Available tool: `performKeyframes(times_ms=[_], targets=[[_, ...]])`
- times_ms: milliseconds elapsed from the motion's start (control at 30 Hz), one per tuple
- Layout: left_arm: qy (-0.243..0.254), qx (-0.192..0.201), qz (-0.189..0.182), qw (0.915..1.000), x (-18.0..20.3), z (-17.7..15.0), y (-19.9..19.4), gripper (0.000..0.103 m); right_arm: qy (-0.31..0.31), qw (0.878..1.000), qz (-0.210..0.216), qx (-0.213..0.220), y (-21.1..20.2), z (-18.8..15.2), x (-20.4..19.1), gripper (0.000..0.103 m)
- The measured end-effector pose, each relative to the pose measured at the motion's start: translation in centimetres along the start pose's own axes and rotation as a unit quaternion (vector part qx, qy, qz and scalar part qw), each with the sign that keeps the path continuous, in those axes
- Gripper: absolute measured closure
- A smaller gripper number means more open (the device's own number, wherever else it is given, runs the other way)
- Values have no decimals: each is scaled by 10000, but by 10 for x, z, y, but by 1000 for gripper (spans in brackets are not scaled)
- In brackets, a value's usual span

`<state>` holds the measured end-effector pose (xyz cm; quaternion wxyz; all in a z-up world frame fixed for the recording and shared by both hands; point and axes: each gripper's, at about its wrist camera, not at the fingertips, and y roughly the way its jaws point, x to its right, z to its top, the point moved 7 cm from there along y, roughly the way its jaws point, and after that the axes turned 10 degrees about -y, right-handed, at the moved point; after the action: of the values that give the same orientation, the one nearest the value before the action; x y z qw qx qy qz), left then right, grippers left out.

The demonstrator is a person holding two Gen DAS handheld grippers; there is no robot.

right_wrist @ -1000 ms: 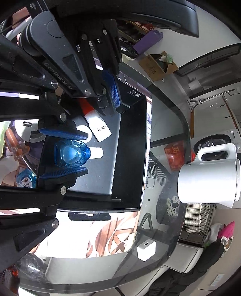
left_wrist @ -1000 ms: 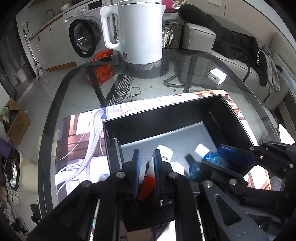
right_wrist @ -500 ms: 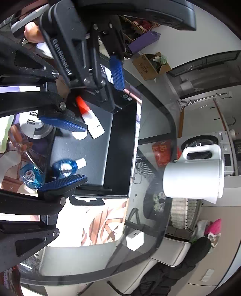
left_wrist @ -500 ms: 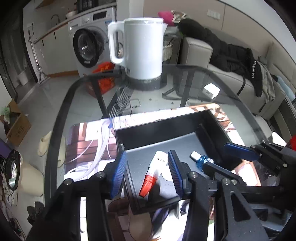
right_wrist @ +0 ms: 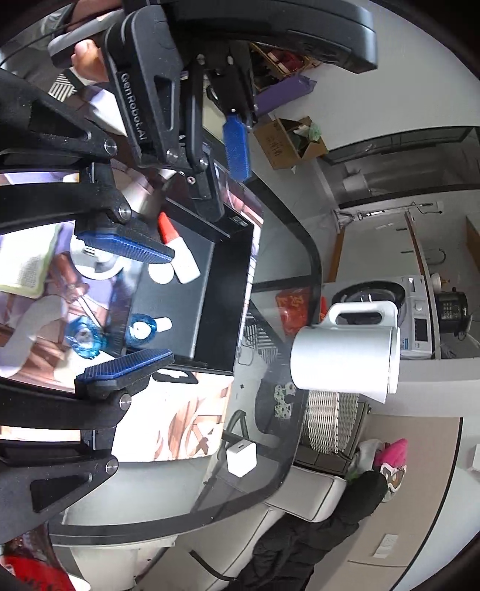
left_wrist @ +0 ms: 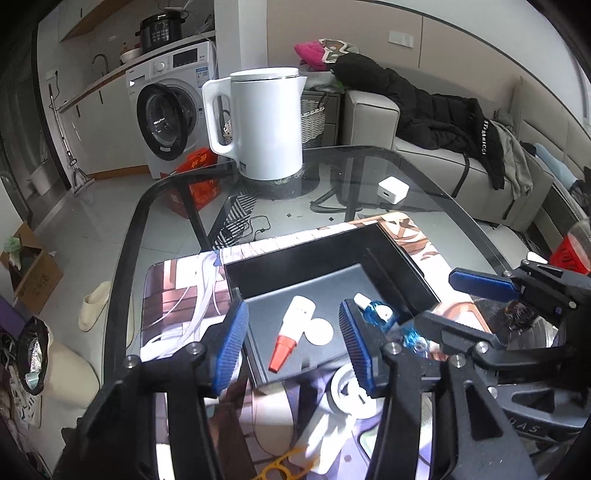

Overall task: Organize rigid objects
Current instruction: 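Lower the glue tube into the black box with the left tool while the right tool drops the bottle in, then grasp the yellow clip with the left tool while the right tool grasps the blue tape dispenser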

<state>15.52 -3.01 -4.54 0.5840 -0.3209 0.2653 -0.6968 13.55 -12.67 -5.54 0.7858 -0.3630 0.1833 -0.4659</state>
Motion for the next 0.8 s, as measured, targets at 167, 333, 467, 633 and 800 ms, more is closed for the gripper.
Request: performKeyframes(times_ms=[167, 333, 467, 633, 800], targets=[[49, -197, -125, 9997, 6, -14, -8, 50, -154, 9997, 138, -118, -7, -10, -11, 54], [218, -436, -92, 9988, 13, -37, -11, 50, -266, 9989, 260, -284, -7, -24, -19, 54], [265, -560, -85, 9980, 11, -51, -12, 49, -318, 9980, 348, -423, -5, -37, -23, 54], [300, -830, 12, 9961, 8, -68, -3, 48, -245, 9967, 443, -632, -1, -51, -19, 54], [452, -1241, 78, 9912, 7, -91, 13, 48, -119, 9945, 520, -900, 8, -65, -15, 54]])
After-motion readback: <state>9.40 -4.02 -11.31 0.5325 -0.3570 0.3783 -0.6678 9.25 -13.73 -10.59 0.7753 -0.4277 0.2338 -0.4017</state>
